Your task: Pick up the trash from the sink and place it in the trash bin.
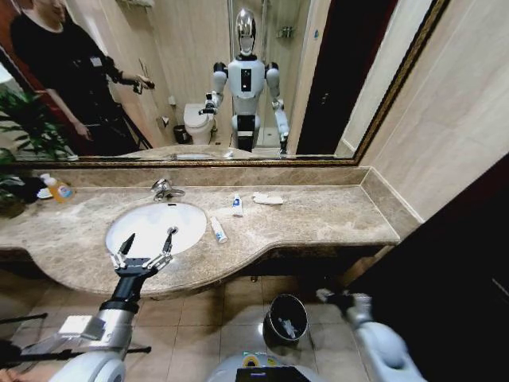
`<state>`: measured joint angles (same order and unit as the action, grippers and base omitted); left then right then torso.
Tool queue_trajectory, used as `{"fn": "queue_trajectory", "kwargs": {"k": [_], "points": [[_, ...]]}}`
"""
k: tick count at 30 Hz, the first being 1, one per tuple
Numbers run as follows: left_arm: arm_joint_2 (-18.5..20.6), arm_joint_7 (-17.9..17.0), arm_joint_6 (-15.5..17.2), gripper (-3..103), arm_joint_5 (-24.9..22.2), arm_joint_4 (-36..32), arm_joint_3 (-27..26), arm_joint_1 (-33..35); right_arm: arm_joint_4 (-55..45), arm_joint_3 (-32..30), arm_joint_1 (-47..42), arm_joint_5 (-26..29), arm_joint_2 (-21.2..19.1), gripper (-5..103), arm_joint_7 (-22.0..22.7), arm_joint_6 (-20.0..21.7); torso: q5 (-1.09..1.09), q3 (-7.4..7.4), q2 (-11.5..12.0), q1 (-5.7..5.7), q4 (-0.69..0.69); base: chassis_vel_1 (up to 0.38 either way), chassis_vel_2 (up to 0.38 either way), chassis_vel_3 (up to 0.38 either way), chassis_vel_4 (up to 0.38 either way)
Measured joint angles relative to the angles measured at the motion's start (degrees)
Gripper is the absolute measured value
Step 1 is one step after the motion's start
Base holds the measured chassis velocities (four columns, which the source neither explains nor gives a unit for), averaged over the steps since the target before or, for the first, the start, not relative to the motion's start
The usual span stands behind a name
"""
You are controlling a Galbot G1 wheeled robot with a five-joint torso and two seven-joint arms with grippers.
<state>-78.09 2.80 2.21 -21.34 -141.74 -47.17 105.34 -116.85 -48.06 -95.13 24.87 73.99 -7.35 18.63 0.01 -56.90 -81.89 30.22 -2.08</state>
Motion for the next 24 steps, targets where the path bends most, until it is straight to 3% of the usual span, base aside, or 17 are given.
{"fn": "queue_trajectory", "kwargs": {"k": [6, 8, 11, 18, 24], "points": [[0.0, 0.0, 0.0, 100, -0.01, 0.0, 0.0, 0.0, -11.61, 4.58, 3.16, 2.44, -0.92, 100, 3.98, 1.44, -0.01, 0.0, 0.0, 0.01, -0.03, 0.0, 0.0, 0.0, 0.0], [0.0, 0.0, 0.0, 100, 0.0, 0.0, 0.0, 0.0, -17.8, 11.84, 7.44, 3.08, -3.13, 100, 6.78, 4.93, -0.02, -0.01, 0.0, 0.01, -0.04, 0.0, 0.0, 0.0, 0.0], [0.0, -0.02, 0.0, 100, -0.01, 0.0, -0.02, 0.0, -19.81, 19.29, 11.16, 2.95, -4.29, 100, 10.44, 6.39, -0.01, -0.01, 0.0, 0.01, -0.03, 0.0, 0.0, 0.0, 0.0], [0.0, -0.01, 0.0, 100, 0.0, 0.0, 0.0, 0.0, -13.18, 38.86, 23.27, -2.95, -4.11, 100, 13.65, 9.42, -0.02, -0.01, 0.0, 0.01, -0.03, 0.0, 0.0, 0.0, 0.0], [0.0, 0.02, 0.0, 100, 0.0, 0.0, 0.0, 0.0, -5.33, 49.31, 30.73, -7.03, -1.41, 100, 15.33, 9.58, -0.02, -0.01, 0.01, 0.02, -0.03, 0.0, 0.0, 0.0, 0.0]]}}
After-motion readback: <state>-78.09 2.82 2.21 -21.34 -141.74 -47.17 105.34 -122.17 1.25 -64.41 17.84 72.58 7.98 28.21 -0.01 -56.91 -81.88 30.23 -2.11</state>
